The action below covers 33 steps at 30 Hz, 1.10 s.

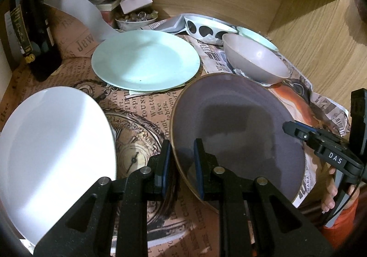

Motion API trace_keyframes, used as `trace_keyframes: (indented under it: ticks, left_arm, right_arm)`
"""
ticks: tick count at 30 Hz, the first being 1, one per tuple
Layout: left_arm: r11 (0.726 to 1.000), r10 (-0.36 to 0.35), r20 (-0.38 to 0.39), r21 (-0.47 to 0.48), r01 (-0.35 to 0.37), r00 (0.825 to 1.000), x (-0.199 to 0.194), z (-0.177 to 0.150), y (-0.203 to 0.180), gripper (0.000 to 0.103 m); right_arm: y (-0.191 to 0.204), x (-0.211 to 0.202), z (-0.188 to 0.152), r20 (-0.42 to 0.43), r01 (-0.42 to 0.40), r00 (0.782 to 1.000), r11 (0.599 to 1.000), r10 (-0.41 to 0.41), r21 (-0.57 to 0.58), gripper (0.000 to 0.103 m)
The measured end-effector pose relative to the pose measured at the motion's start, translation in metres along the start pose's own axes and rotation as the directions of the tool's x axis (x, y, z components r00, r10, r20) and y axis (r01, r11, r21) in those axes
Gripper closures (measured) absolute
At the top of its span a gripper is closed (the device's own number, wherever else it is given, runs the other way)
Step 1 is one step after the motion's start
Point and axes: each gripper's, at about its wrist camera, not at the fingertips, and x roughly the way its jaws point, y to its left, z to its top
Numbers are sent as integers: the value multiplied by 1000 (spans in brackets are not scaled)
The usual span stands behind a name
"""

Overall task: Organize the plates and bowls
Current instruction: 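Lift the dark brown plate with both grippers and carry it aside, then lower the dark brown plate onto the table and open both grippers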

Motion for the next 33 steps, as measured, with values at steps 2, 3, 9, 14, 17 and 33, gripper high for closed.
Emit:
trace_keyframes:
  ticks: [2,3,9,14,17,33]
  left_arm:
    - [1000,2,-1,4,-2,1000,2,1,-1,84]
    - [1000,2,-1,6,-2,1000,3,2,-1,84]
    - [1000,-21,-5,4,21,1000,5,2,2,84]
    - [1000,-10,-6,15,11,1000,3,0,3,82]
    - [1000,1,3,11,-1,1000,-3,-1,6,80]
    - [994,113,256,-17,-112,960,-104,-8,43,39]
  right_arm:
    - [-2,2,1,0,3,1000,1000,-3,3,81]
    - [-3,2,1,0,4,1000,1000,-4,3,81]
    - [2,4,1,4,38,999,998,-38,-41,78]
    - [8,5,-1,15,74,997,994,-73,-82,74]
    - [11,3,0,17,82,997,993,-81,-89,65]
    - [47,-42,17,190,86,980,990,-64,-109,39]
